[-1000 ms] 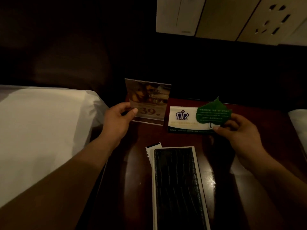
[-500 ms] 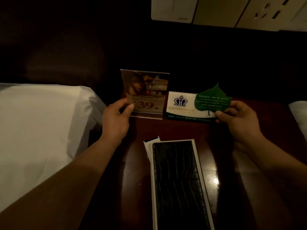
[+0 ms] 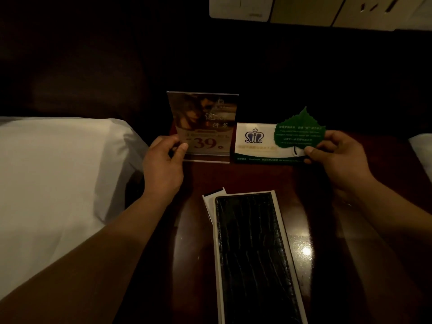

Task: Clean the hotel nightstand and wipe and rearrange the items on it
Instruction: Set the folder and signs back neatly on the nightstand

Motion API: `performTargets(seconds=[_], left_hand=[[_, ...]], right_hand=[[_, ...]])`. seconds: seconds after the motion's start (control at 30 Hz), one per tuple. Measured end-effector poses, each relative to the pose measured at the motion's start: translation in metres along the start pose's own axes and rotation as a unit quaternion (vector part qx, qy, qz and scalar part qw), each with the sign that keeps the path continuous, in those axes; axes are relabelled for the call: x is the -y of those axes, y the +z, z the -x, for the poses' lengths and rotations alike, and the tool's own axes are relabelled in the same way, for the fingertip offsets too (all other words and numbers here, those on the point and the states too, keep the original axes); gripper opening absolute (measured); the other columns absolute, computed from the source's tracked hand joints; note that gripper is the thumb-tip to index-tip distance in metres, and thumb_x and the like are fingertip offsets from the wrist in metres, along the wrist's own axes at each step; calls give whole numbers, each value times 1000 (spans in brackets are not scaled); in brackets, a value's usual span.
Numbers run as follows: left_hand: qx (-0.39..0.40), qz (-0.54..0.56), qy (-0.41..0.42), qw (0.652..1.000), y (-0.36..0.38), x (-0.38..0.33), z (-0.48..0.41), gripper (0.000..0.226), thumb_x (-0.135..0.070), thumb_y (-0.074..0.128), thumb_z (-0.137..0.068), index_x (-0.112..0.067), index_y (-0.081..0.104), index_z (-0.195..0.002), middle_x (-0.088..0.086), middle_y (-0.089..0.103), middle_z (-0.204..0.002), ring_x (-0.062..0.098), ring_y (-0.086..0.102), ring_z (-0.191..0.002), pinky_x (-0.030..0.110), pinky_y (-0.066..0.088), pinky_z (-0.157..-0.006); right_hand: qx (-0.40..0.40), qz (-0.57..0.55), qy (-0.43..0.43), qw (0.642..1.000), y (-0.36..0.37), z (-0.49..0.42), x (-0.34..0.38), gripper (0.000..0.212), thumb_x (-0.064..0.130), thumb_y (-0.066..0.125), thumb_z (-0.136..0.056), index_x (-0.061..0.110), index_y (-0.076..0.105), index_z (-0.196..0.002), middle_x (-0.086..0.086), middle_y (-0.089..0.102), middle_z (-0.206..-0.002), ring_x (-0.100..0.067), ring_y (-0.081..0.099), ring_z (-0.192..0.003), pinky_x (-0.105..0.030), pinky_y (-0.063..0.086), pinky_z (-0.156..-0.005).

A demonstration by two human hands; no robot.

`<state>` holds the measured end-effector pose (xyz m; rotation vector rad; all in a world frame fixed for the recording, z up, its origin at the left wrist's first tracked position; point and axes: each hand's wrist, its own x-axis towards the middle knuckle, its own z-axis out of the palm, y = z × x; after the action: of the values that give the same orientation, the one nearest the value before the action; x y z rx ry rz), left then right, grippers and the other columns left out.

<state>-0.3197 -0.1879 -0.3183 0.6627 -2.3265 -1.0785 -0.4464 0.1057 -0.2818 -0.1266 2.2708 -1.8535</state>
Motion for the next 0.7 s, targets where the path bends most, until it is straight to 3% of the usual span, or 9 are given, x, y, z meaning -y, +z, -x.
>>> performTargets(seconds=[0.37,0.57,0.7], left_hand=[[-5,-20,13,1000,0,0,1,23,-20,59,-99,-9,71,-115,-2,57,-102,11,55,-93,-2,35,-74],[0,-14,8,1000,2,4,0,25,-23,58,-99,-9,70,-117,-2,58,-104,13,58,-95,11,38,-78],[-12,26,-22,999,3,-1,1,32,-30,60,-95,-13,68,-122,-3,60,-109,0,58,-84,8,43,-77]], right_hand=[[-15,-16,-1,1000,-4,-1,-8,27,0,65,-89,25,62,-101,-3,71,-97,-14,73,-90,-18,58,-70],[-27,-48,4,998,-8,-1,-14,28,2,67,-88,21,64,-109,-4,71,-96,-17,74,-91,-21,58,-71],[-69,-47,29,996,-9,12,-12,38,5,68,-89,10,56,-125,-8,70,-107,-18,72,-96,-30,61,-74]])
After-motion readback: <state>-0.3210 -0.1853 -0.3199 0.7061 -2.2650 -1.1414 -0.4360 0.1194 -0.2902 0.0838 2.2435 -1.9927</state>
